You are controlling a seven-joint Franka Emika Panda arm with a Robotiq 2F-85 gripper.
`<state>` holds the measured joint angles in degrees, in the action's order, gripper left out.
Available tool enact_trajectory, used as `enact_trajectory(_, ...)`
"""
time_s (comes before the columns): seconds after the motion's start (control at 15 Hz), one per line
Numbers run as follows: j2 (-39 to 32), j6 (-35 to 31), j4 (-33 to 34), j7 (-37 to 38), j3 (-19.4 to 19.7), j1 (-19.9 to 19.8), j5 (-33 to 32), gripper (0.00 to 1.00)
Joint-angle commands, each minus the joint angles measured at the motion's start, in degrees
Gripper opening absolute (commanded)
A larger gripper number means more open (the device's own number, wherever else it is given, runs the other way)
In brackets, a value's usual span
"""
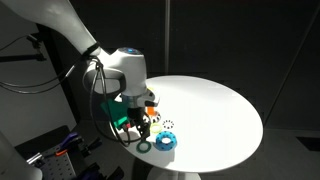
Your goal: Put the dark green ring around the orange rod
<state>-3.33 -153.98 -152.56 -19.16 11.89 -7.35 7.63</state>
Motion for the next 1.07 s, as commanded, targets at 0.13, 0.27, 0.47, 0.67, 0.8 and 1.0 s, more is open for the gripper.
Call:
enact_trajectory(0.13, -3.8, -0.1, 2.6, 1.9, -1.2, -1.5, -0.8, 1.00)
enact_trajectory(0.27, -5.2, -0.2, 3.8, 2.3, -1.3, -1.7, -0.9, 1.00)
enact_trajectory(0.47, -7.2, 0.0, 5.5, 2.6, -1.6, -2.0, -0.9, 1.00)
enact_trajectory(0.67, -9.2, -0.1, 7.0, 2.8, -1.9, -2.3, -1.0, 1.00)
enact_trajectory(0.8, -10.3, -0.2, 7.8, 2.8, -2.3, -2.6, -1.0, 1.00)
enact_trajectory(1.0, -11.8, -0.9, 8.4, 3.4, -2.8, -2.6, -1.6, 1.00)
